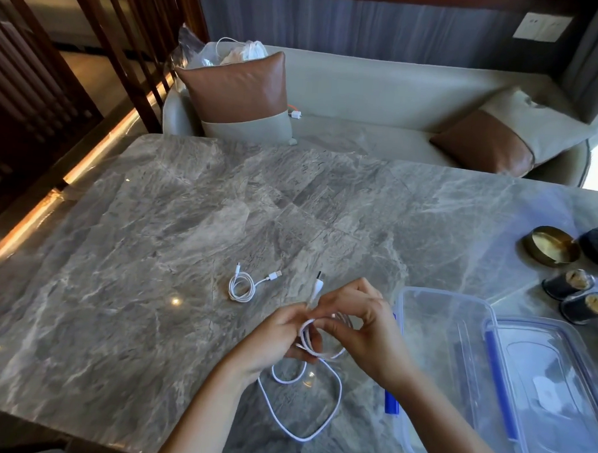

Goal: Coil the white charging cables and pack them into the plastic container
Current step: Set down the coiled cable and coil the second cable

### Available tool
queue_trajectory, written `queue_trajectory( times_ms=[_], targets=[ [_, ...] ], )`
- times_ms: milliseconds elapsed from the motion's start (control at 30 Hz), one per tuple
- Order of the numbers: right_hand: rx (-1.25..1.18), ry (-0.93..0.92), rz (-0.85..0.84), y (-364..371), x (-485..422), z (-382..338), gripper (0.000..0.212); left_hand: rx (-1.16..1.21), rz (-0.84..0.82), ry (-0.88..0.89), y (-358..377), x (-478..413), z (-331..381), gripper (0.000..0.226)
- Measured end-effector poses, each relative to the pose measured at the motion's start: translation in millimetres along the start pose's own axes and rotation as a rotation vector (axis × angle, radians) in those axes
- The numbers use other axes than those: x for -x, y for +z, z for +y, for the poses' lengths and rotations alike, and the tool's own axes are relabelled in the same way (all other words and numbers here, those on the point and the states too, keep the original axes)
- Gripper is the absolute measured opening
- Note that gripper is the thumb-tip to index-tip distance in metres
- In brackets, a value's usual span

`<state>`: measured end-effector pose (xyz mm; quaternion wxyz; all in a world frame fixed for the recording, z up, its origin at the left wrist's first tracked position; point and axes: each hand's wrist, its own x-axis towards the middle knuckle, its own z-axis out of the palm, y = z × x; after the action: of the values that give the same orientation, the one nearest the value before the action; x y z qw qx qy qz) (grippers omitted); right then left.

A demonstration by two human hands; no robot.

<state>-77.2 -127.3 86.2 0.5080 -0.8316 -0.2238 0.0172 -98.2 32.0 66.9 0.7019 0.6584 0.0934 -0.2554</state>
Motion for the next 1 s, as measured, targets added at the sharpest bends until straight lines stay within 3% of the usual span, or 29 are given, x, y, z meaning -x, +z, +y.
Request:
queue_trajectory(
  times_ms=[167, 233, 367, 433, 600, 733, 867, 1000],
  targets=[
    [-0.029, 0.164, -0.087, -3, -2, 5, 0.008, 0.284, 0.143, 0.035, 3, -3, -1, 0.022],
    [-0.101, 0.226, -0.126, -3, -1, 10, 0.014, 0.291, 0.161, 0.058, 3, -5, -1, 0.021],
    [-0.774, 0.346, -0.210, -6, 3, 19, 0.024, 0.297, 0.168, 0.083, 5, -4, 1, 0.025],
    [-0.907, 0.444, -0.200, -10, 4, 24, 0.031, 0.333, 0.215, 0.093, 1, -5, 3, 0.026],
    [-0.860, 0.486, -0.258, -10, 2, 31, 0.029, 0.280, 0.282, 0.098, 0, -7, 4, 0.023],
    [-0.778, 0.502, -0.108, -10, 0, 33, 0.011, 0.306, 0.300, 0.124, -2, -7, 4, 0.024],
    [-0.685, 0.542, 0.077, -22, -1, 45, 0.020, 0.389, 0.288, 0.153, -7, -5, 0, 0.017],
    [-0.677, 0.550, 0.096, -19, -4, 49, 0.019, 0.442, 0.292, 0.154, -7, -8, -2, 0.017]
  ],
)
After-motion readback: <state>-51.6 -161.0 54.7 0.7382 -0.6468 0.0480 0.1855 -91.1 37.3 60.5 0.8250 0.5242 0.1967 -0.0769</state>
